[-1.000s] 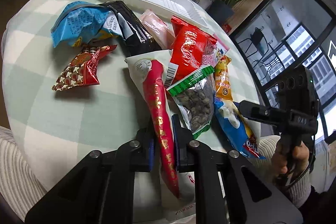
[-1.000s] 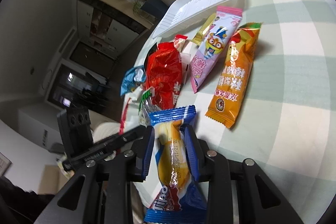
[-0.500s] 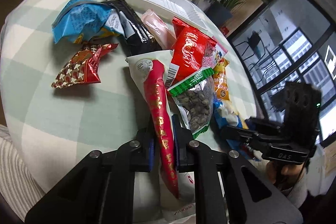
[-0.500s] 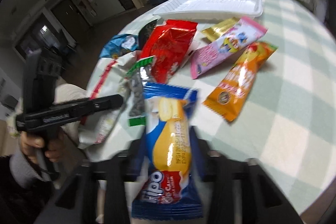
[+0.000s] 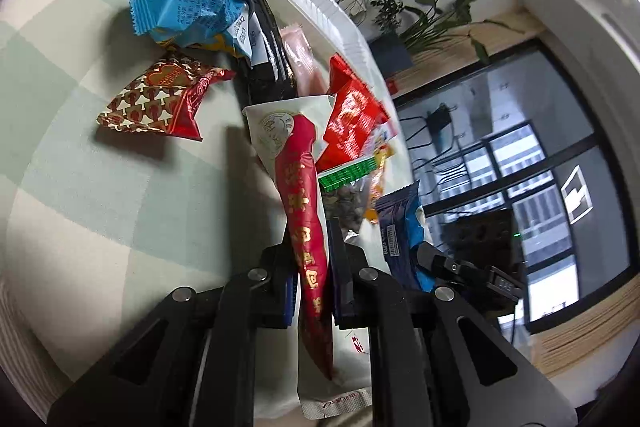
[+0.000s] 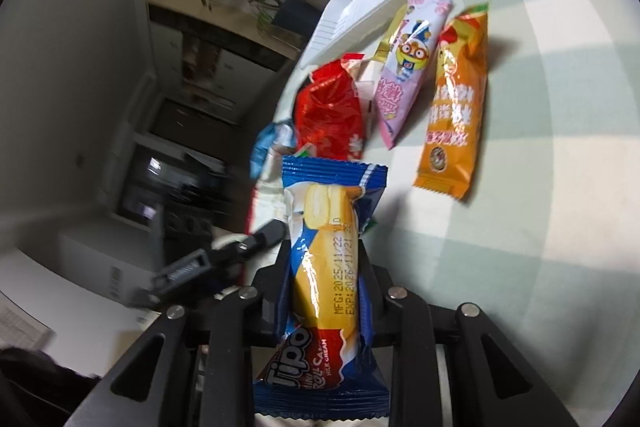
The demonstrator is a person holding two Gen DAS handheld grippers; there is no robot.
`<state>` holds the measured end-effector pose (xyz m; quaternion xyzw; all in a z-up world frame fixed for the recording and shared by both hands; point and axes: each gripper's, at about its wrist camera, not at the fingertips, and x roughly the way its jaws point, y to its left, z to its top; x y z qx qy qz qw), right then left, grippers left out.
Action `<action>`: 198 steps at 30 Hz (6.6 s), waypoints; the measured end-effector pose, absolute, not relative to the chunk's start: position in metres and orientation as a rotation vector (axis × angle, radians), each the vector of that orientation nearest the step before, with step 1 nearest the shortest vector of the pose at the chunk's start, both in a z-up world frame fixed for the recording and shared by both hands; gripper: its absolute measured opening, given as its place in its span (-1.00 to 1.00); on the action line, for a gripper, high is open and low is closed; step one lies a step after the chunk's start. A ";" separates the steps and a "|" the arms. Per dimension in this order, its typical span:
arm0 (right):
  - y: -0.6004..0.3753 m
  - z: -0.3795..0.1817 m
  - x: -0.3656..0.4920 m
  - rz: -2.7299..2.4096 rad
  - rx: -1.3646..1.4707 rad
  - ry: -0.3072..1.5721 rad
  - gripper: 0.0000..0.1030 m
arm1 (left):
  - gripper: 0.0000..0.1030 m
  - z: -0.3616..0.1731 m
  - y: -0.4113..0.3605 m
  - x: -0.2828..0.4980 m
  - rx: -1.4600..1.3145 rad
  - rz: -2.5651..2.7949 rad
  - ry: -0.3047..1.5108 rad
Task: Organize snacks
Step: 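Carry both packets over the white tray and release them inside, then grasp the blue wafer packet with the left tool while the right tool grasps the red bag, then carry the blue wafer packet and red bag over the tray and lower them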
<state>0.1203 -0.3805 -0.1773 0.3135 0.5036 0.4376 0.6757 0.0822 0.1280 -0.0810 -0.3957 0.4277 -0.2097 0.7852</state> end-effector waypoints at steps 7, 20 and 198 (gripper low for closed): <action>-0.385 -0.174 0.133 1.053 0.891 1.108 -0.43 | -0.79 -0.059 0.141 0.082 -0.917 -0.513 0.872; -0.381 -0.145 0.206 1.045 1.033 1.014 -0.43 | -0.79 -0.007 0.178 0.136 -0.906 -0.536 0.808; -0.368 -0.133 0.289 0.817 0.823 0.912 -0.34 | -0.23 0.033 0.187 0.294 -0.397 -0.404 0.884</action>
